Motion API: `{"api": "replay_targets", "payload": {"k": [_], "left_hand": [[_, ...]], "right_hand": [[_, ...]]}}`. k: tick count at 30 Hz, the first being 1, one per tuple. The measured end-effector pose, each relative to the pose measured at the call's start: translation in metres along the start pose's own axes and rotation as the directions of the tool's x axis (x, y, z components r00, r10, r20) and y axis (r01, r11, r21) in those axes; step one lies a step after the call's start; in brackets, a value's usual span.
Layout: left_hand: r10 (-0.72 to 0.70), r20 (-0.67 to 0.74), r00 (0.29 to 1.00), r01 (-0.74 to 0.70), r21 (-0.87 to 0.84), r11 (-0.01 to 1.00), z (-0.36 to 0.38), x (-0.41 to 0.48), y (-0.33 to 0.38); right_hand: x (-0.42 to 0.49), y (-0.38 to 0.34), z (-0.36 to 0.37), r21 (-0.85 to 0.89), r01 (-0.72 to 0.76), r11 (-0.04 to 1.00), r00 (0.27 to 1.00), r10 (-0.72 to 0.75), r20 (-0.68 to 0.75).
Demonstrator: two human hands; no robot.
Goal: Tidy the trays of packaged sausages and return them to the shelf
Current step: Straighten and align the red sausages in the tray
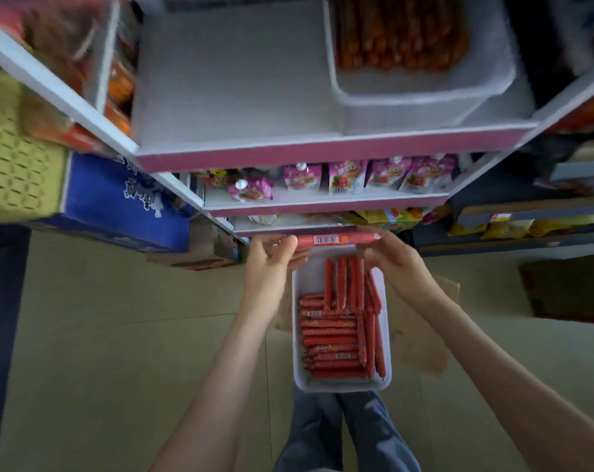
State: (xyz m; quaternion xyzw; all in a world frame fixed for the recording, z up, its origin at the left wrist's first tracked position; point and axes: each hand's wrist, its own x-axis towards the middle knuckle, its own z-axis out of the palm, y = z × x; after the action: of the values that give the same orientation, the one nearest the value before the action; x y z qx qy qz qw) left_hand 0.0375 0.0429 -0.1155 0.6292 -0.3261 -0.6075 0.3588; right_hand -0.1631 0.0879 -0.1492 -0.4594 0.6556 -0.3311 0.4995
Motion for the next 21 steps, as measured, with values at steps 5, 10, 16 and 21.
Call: {"api": "replay_targets", "payload": {"k": [5, 10, 16, 21], "left_hand": [[0.019, 0.269, 0.963, 0.044, -0.227, 0.973, 0.023, -0.051, 0.089], [0.106, 0.398, 0.911, -0.028, -0.198, 0.98, 0.049, -0.09, 0.16], [0.566, 0.588, 0.578, -0.814, 0.371, 0.447, 0.068, -0.159, 0.213], [0.767, 0.502, 0.399, -0.91, 0.321, 0.263, 0.076, -0.176, 0.231]], "right_hand": [[-0.064, -0.132, -0.056, 0.188, 0.288, 0.939, 0.932, -0.231, -0.278], [-0.106, -0.216, -0.092, 0.25, 0.542, 0.802, 0.814, -0.427, -0.392], [-0.129, -0.272, -0.104, 0.02, 0.686, 0.728, 0.686, -0.637, -0.351], [-0.136, -0.299, -0.102, 0.07, 0.758, 0.648, 0.635, -0.71, -0.304]]}}
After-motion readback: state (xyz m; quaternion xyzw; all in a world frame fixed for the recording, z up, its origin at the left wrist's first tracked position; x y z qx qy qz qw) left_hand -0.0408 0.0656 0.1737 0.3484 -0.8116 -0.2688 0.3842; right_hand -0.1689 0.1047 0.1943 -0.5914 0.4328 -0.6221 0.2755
